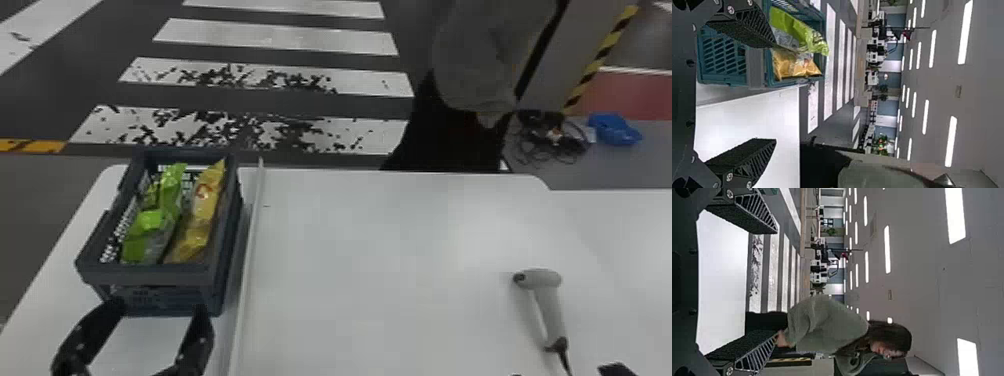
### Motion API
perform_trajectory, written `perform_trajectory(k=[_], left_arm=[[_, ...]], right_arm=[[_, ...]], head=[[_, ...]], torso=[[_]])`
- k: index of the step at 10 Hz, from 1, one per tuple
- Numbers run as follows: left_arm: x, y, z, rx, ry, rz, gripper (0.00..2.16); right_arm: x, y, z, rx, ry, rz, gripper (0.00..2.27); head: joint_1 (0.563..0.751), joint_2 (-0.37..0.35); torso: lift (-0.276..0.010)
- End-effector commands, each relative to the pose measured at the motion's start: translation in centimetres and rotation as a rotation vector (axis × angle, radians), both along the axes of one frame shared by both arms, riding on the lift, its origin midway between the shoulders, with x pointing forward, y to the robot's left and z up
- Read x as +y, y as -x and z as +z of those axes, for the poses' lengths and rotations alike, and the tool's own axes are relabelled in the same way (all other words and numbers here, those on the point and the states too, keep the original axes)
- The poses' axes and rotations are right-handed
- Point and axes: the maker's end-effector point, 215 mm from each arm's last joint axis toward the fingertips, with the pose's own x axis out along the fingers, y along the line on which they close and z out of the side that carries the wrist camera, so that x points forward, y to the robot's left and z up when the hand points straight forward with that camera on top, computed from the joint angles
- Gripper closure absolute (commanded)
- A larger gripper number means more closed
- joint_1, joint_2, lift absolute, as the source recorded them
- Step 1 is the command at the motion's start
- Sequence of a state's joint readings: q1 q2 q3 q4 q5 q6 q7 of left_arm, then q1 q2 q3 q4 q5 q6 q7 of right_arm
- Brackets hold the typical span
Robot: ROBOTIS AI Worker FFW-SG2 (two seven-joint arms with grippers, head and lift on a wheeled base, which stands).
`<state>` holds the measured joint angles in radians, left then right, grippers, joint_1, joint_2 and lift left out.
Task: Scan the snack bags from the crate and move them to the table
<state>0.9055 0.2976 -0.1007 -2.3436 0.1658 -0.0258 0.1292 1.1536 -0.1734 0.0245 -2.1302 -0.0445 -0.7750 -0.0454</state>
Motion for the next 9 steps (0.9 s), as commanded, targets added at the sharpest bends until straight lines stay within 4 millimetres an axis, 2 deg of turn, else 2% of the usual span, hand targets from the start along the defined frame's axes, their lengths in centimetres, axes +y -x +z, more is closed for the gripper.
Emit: perform_trajectory(k=[1,4,7,9], left_arm=[[1.6,-1.0,1.9,-0.047,-0.023,0.028,0.15],[3.9,-2.9,2.4,-0.055,-0.043,0.062,0.15],[6.9,-5.9,0.6,0.006,-0.057,0.111,0.15],[8.4,-7.0,0.7,0.005,-0.055,0.140,0.15]], right_arm=[[0.1,0.1,0.0,-0.001,0.001,0.002,0.09],[0.6,0.3,0.1,-0.002,0.012,0.016,0.09],[2.2,0.5,0.2,-0.002,0.019,0.068,0.09],[2.8,0.6,0.4,-0.007,0.026,0.103,0.09]], head=[[0.695,-0.069],[0.695,-0.004],[0.695,0.058],[0.695,0.122]], torso=[[-0.095],[-0.095],[-0.095],[-0.095]])
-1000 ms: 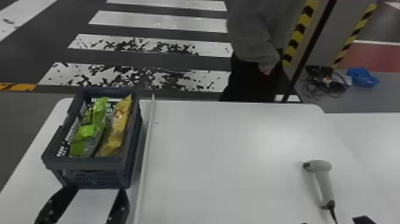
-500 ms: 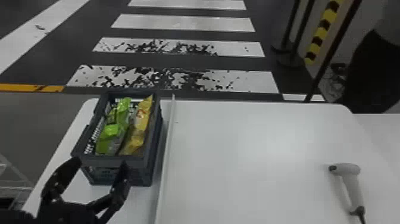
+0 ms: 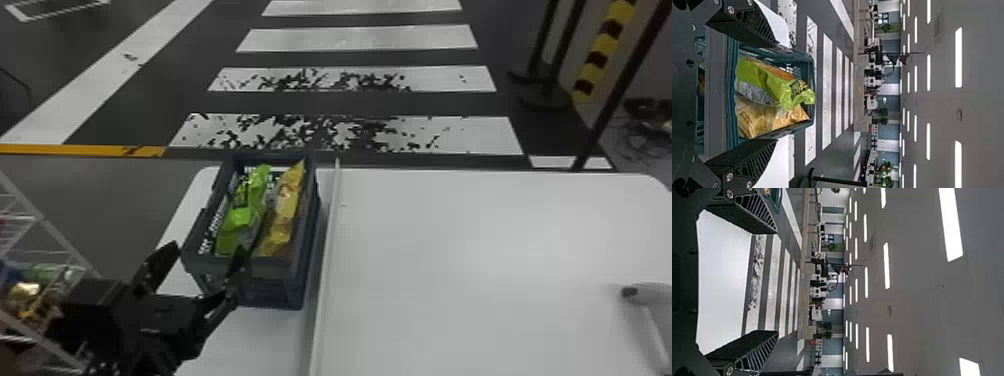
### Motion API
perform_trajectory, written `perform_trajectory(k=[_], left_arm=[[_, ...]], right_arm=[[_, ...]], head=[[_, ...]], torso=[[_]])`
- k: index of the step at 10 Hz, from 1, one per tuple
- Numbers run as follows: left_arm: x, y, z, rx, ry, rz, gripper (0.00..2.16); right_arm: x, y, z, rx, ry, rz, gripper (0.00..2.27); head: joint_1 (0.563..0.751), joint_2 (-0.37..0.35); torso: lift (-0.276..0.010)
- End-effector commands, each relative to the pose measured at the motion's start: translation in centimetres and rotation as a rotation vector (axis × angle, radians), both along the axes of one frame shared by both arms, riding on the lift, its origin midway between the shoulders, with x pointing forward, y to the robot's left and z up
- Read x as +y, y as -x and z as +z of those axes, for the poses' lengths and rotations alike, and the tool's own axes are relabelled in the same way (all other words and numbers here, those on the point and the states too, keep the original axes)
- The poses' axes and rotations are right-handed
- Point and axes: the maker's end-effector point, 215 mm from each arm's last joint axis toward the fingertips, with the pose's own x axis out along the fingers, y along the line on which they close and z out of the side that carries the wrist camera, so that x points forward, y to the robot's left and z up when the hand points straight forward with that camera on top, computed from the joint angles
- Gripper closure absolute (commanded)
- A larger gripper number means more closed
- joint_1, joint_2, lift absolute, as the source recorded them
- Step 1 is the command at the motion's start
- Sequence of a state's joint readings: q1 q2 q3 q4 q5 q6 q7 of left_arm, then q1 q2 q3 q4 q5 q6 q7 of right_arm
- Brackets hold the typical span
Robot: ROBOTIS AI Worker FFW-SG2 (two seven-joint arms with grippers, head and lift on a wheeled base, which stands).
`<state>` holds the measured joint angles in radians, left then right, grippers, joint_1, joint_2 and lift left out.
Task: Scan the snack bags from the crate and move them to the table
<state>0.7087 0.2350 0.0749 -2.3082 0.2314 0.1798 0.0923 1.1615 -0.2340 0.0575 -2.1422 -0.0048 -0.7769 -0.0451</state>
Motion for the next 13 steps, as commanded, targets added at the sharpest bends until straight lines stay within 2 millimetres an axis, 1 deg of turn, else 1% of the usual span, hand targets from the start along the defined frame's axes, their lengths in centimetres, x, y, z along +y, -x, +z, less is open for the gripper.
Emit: perform_trajectory(k=[1,2,4,6,9,11,13], left_arm=[[0.5,-1.0,-0.4,0.016,0.001,0.009,0.15],[0.4,-1.8,-0.9,0.027,0.014,0.004,0.15],[0.2,-3.6,-2.1,0.048,0.031,-0.004,0.15],[-0.3,-5.4,-2.6,0.049,0.044,-0.016,0.15],[-0.6,-7.6,-3.8,0.058,0.051,-0.019,0.15],[-0.6,-8.5,-5.2,0.079,0.053,-0.016,0.15],[-0.3,-9.2,-5.4,0.075,0.051,-0.009,0.15]], right_arm=[[0.2,0.1,0.0,0.000,0.004,0.016,0.09],[0.3,0.2,0.0,-0.001,0.006,0.020,0.09],[1.3,0.4,-0.1,0.002,0.012,0.043,0.09],[2.2,0.8,0.0,0.002,0.018,0.066,0.09],[2.5,1.1,-0.2,0.009,0.031,0.082,0.09],[2.6,1.3,-0.4,0.013,0.036,0.088,0.09],[2.7,1.3,-0.7,0.020,0.047,0.094,0.09]], head=[[0.695,0.145],[0.695,0.151],[0.695,0.157],[0.695,0.163],[0.695,0.167],[0.695,0.162],[0.695,0.163]], torso=[[-0.095],[-0.095],[-0.095],[-0.095],[-0.095],[-0.095],[-0.095]])
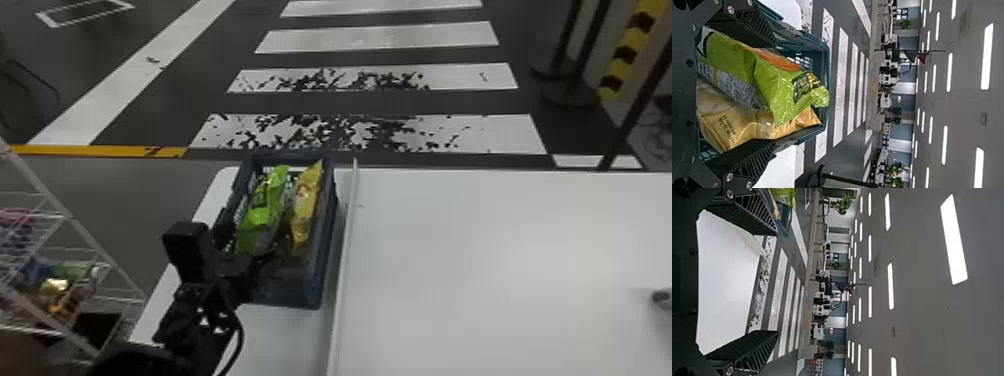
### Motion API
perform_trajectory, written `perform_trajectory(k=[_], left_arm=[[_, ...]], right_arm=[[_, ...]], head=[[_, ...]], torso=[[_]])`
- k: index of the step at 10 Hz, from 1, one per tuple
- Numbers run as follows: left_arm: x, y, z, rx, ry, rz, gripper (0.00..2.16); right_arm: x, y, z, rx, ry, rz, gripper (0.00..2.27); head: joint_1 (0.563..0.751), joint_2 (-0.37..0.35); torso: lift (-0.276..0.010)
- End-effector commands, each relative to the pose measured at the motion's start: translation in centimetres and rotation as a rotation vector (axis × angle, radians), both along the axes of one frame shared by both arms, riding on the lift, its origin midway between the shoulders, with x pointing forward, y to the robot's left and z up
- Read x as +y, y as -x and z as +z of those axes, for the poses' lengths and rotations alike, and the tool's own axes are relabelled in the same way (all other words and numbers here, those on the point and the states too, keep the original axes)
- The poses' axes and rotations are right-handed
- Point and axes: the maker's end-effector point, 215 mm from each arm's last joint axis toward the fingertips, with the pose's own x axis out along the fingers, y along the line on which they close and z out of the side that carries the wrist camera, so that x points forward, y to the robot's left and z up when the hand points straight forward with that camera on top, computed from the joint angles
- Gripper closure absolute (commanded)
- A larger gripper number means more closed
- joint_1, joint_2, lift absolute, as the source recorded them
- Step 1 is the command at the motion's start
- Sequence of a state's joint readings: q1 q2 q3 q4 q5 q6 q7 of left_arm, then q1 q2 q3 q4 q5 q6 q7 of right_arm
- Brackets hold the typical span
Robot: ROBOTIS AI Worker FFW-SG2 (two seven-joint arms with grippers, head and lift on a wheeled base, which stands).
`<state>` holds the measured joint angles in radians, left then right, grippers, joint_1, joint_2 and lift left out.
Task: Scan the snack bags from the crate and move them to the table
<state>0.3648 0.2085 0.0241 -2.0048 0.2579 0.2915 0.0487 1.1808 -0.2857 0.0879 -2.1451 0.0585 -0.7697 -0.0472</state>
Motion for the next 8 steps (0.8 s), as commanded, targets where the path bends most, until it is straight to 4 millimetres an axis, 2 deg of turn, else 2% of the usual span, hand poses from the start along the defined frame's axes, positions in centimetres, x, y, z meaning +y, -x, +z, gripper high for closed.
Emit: perform_trajectory(k=[1,3,4,5,6,7,8], left_arm=[[0.20,-0.36,0.23,-0.006,-0.001,0.003,0.15],[0.35,-0.83,0.94,-0.019,-0.004,0.006,0.21],[0.36,-1.08,1.05,-0.021,-0.006,0.007,0.38],[0.46,-1.12,0.96,-0.020,-0.006,0.010,0.79],[0.71,-1.12,0.95,-0.019,-0.007,0.022,1.44],[0.74,-1.06,0.94,-0.018,-0.008,0.024,1.93],[0.87,-0.91,1.08,-0.021,-0.011,0.029,1.97]], right_arm=[[0.06,-0.08,-0.48,0.013,0.006,0.002,0.09],[0.17,-0.15,-0.73,0.018,0.008,0.007,0.09],[0.15,-0.22,-0.86,0.018,0.010,0.007,0.09],[0.22,-0.21,-1.18,0.024,0.010,0.008,0.09],[0.27,-0.25,-1.36,0.028,0.009,0.007,0.09],[0.33,-0.27,-1.33,0.027,0.008,0.009,0.09],[0.39,-0.25,-1.33,0.027,0.007,0.010,0.09]], head=[[0.695,0.164],[0.695,0.169],[0.695,0.171],[0.695,0.171],[0.695,0.171],[0.695,0.176],[0.695,0.179]], torso=[[-0.095],[-0.095],[-0.095],[-0.095],[-0.095],[-0.095],[-0.095]])
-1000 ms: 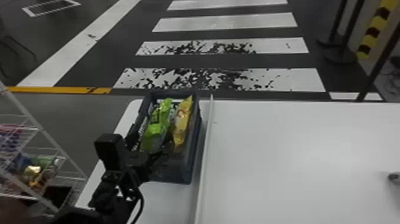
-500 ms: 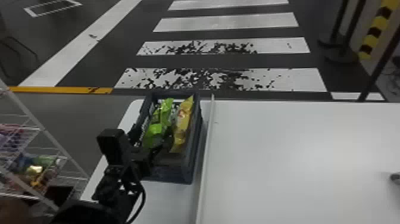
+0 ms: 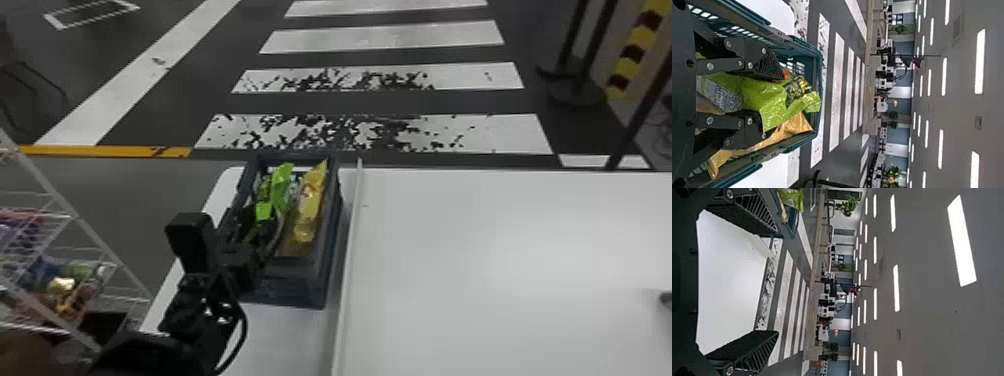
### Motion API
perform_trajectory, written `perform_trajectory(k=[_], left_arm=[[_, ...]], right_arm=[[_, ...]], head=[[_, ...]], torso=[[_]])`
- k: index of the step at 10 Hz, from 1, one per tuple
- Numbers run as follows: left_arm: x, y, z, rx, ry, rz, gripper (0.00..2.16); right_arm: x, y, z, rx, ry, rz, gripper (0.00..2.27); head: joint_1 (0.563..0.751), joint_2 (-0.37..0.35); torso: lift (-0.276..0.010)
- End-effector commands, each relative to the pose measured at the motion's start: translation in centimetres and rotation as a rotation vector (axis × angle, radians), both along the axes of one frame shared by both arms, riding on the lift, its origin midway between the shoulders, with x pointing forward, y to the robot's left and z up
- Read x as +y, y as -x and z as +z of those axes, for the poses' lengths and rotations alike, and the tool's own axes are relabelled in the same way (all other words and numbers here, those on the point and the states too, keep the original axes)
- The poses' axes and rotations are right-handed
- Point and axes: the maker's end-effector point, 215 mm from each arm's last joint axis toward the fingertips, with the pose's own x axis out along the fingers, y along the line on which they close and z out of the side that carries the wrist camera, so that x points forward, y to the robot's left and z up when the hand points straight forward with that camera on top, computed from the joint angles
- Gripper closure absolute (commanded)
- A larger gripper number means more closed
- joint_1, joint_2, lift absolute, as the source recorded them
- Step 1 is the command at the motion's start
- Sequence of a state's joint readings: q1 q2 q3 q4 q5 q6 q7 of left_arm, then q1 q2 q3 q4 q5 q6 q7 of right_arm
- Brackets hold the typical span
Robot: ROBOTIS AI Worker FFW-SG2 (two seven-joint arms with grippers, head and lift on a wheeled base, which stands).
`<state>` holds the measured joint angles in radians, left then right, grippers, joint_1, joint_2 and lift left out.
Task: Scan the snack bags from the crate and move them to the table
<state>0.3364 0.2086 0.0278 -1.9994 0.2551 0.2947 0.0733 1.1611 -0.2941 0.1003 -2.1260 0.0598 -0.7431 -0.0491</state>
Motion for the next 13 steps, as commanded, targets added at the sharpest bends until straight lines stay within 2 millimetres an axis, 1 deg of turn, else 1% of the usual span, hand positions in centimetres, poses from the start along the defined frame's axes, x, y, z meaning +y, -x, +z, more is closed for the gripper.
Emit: perform_trajectory(k=[1,2,4,5,7,8,9,11,13], left_arm=[[0.2,0.4,0.3,-0.005,-0.008,0.008,1.98],[0.3,0.6,1.0,-0.019,-0.023,0.016,1.98],[0.6,1.1,3.6,-0.063,-0.088,0.038,1.97],[0.6,1.4,5.2,-0.090,-0.117,0.049,1.97],[0.4,1.9,8.8,-0.152,-0.126,0.059,1.97],[0.2,2.3,10.3,-0.178,-0.121,0.062,1.98],[-0.3,2.7,12.1,-0.211,-0.099,0.057,1.98],[-1.1,2.7,14.2,-0.252,-0.073,0.054,1.98],[-3.0,3.6,17.9,-0.316,-0.034,0.022,1.98]], right_arm=[[0.2,0.0,0.1,-0.001,-0.004,0.004,0.09],[0.3,-0.1,-0.1,0.001,-0.004,0.006,0.09],[0.6,-0.2,-0.5,0.007,-0.007,0.011,0.09],[0.7,-0.1,-0.6,0.009,-0.008,0.013,0.09],[0.9,-0.1,-0.6,0.009,-0.010,0.017,0.09],[1.1,0.0,-0.6,0.010,-0.012,0.021,0.09],[1.3,0.0,-0.6,0.009,-0.010,0.026,0.09],[1.8,0.2,-0.6,0.012,-0.009,0.036,0.09],[2.1,0.2,-1.0,0.021,-0.004,0.041,0.09]], head=[[0.695,0.180],[0.695,0.184],[0.695,0.199],[0.695,0.202],[0.695,0.208],[0.695,0.210],[0.695,0.211],[0.695,0.208],[0.695,0.201]], torso=[[-0.095],[-0.095],[-0.095],[-0.095],[-0.095],[-0.095],[-0.095],[-0.095],[-0.095]])
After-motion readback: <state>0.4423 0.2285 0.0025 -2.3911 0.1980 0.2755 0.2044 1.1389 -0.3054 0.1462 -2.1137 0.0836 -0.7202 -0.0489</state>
